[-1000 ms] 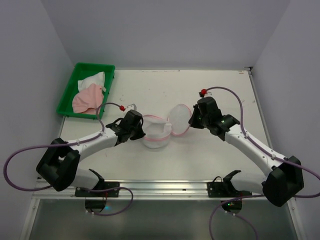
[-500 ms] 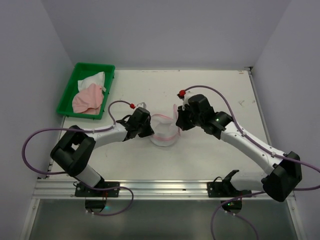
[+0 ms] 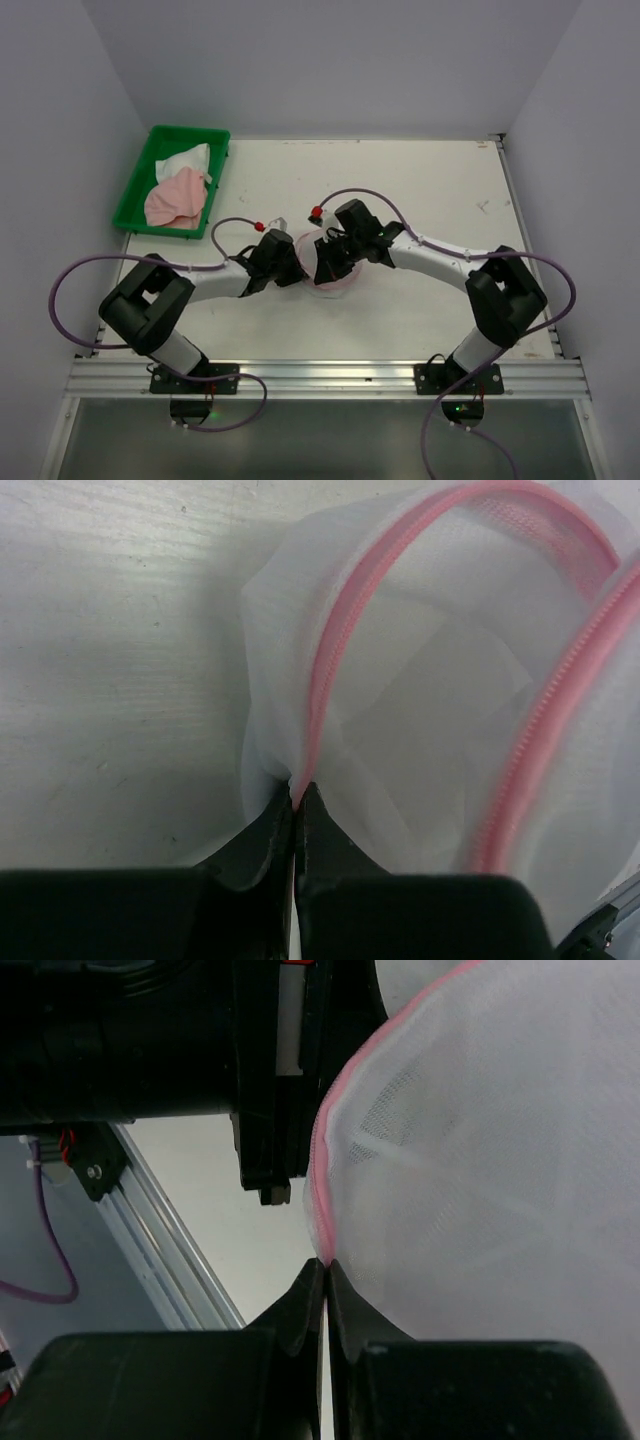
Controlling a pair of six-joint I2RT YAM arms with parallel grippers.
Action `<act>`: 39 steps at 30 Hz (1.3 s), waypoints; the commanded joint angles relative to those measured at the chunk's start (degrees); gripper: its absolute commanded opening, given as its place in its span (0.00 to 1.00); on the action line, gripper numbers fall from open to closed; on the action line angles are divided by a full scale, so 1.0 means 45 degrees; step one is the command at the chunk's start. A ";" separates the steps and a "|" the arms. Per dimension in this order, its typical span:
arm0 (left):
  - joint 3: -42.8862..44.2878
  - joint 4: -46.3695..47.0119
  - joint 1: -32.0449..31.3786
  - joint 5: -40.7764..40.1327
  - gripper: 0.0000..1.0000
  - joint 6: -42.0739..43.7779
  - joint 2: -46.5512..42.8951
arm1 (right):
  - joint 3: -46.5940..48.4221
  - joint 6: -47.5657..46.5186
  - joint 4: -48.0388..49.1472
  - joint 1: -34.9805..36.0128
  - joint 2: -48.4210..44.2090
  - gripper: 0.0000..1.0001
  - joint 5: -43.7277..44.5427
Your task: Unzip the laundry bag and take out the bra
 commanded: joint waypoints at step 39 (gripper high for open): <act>0.1405 -0.6075 0.1866 -0.2092 1.00 0.1646 -0.8417 | 0.3058 0.0353 -0.1707 -0.0548 -0.0957 0.85 0.0587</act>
